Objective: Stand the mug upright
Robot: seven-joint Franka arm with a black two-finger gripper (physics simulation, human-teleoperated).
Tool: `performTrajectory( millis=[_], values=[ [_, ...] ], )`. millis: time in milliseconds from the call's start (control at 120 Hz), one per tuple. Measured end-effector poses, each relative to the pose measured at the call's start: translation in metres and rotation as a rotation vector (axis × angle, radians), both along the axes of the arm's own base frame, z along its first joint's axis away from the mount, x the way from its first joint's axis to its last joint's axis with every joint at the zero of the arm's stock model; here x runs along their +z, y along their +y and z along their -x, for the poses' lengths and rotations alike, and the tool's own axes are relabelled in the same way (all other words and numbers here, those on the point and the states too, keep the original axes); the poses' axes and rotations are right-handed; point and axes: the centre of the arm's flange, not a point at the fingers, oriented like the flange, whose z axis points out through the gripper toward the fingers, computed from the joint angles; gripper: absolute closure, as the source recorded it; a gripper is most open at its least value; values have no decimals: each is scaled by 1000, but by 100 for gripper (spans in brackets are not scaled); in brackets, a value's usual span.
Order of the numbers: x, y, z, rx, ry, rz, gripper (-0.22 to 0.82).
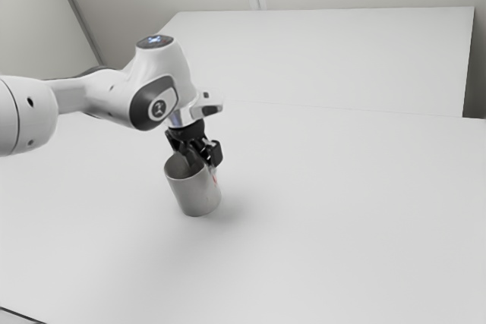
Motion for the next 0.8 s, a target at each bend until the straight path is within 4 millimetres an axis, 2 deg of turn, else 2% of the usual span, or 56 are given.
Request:
performTrajectory(
  millis=[75,175,292,350,442,550,642,717,800],
  values=[
    [18,1,-12,9,-19,3,20],
    [57,-1,-45,18,-57,4,17],
    [83,-2,-67,15,-59,7,12],
    [102,12,-76,30,-75,11,9],
    [137,48,-83,67,-100,7,7],
    [199,75,-80,90,-127,-2,5],
    [232,85,-62,90,-112,-8,4],
    [239,91,-51,88,-84,-11,3],
    [227,94,-53,79,-30,-15,3]
  ],
)
